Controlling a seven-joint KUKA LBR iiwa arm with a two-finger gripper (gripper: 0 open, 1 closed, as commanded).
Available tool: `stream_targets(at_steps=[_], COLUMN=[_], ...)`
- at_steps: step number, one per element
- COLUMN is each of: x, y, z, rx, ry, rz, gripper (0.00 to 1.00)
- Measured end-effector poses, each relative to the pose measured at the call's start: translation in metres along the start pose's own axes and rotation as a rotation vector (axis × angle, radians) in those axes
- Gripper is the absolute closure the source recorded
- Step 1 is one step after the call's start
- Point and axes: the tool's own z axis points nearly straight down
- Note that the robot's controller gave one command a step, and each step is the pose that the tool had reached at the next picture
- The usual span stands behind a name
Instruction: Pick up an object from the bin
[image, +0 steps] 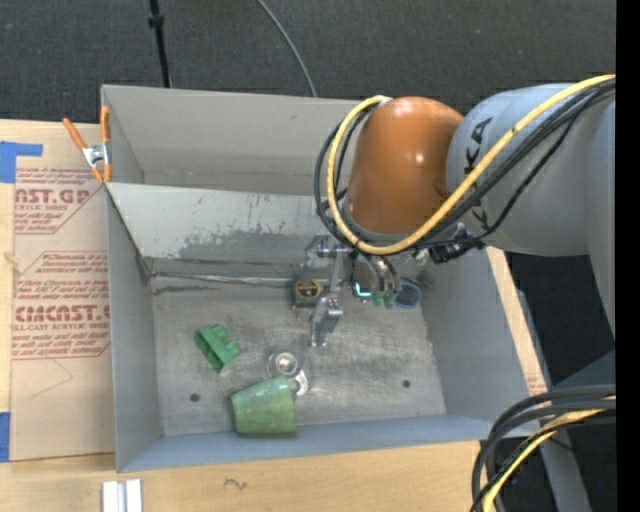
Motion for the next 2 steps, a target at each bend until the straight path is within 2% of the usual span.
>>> stream_targets(at_steps=[1,2], x=[0.036,0.033], y=[0.033,0.060], z=[0.049,0.118], rx=[-0.002,-0.007], ry=[-0.015,-0.036], rz=[0.033,0.044], gripper=[0.00,0.00])
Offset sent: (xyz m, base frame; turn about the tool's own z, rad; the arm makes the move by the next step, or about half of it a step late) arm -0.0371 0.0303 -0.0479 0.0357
